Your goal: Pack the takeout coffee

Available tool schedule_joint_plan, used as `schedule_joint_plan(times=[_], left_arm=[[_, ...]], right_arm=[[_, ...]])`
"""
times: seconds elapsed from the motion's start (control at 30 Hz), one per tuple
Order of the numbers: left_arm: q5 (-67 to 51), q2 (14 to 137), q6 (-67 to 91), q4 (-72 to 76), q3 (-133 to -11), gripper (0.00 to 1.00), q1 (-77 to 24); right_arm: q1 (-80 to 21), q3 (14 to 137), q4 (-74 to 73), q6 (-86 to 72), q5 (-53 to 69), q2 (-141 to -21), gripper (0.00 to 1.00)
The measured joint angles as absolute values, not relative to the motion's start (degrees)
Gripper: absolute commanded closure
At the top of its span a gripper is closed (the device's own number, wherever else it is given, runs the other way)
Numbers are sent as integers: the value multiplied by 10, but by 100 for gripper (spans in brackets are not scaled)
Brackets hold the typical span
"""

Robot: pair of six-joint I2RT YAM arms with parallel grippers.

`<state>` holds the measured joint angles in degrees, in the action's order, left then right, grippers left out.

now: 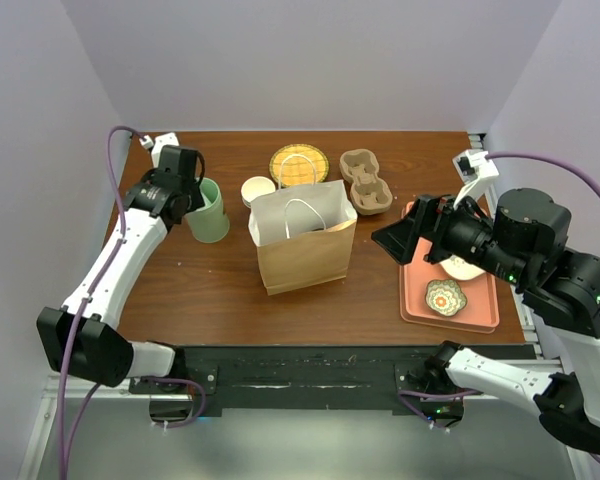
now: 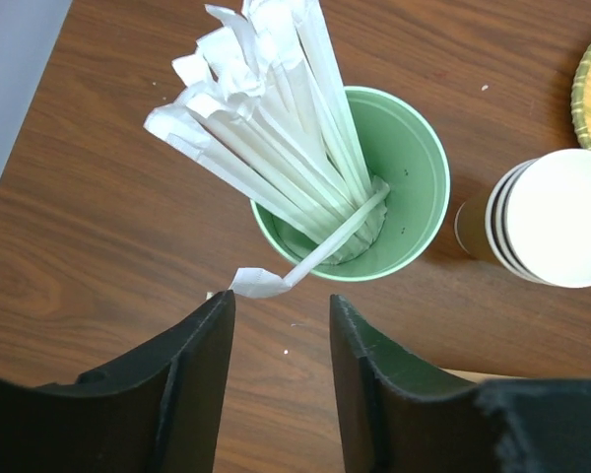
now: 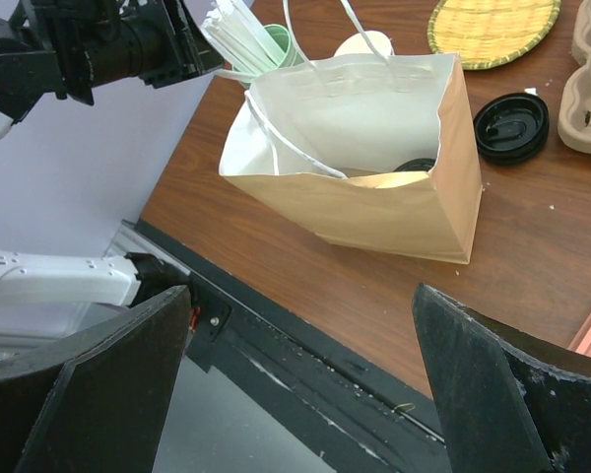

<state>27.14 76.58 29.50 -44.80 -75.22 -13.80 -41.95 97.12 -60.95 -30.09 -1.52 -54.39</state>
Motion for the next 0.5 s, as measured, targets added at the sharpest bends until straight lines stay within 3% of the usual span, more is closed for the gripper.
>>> schedule_joint_plan(times=[0.3, 0.5], left_arm=[[272, 792, 274, -415, -733, 69, -138], [272, 797, 250, -392, -734, 71, -138]], right_arm=[[-419, 959, -608, -295, -15, -536, 1], [-420, 954, -608, -295, -15, -535, 1]])
